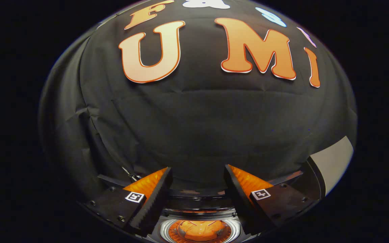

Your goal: Put the clothes into the washing machine and then close the washing machine lid.

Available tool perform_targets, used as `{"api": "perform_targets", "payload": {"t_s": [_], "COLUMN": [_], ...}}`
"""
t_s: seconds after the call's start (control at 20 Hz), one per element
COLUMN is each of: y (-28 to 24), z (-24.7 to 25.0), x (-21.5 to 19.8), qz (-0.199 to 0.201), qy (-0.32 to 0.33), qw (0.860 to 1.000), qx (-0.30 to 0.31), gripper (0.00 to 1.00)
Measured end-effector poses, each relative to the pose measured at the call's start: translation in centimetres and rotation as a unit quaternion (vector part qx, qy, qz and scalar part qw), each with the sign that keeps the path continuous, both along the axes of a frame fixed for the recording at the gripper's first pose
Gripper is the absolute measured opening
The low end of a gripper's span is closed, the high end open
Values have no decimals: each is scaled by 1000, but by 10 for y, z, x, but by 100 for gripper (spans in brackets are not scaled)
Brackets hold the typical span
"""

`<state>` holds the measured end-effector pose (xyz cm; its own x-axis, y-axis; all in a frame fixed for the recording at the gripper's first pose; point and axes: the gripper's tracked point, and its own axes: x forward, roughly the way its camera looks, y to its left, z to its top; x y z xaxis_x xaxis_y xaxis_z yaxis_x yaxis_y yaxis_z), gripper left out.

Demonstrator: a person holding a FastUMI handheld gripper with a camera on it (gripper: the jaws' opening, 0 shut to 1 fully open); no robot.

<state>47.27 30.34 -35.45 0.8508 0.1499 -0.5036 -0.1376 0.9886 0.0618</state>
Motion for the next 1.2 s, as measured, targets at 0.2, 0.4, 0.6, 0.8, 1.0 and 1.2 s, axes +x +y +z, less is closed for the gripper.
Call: {"api": "perform_targets", "payload": {"t_s": [0.2, 0.4, 0.6, 0.8, 1.0, 1.2], "y": [-1, -4, -6, -8, -11, -13], "z": [1, 2, 2, -2, -8, -12], "x": [-12, -28, -48, -79, -107, -126], "qz": [-4, -3, -1, 5, 2, -1], "qy": [-5, 0, -5, -9, -8, -30], "qw": [1000, 1000, 1000, 1000, 1000, 999], "qx": [-3, -5, -9, -8, -11, -10], "gripper": [100, 100, 100, 100, 100, 100]}}
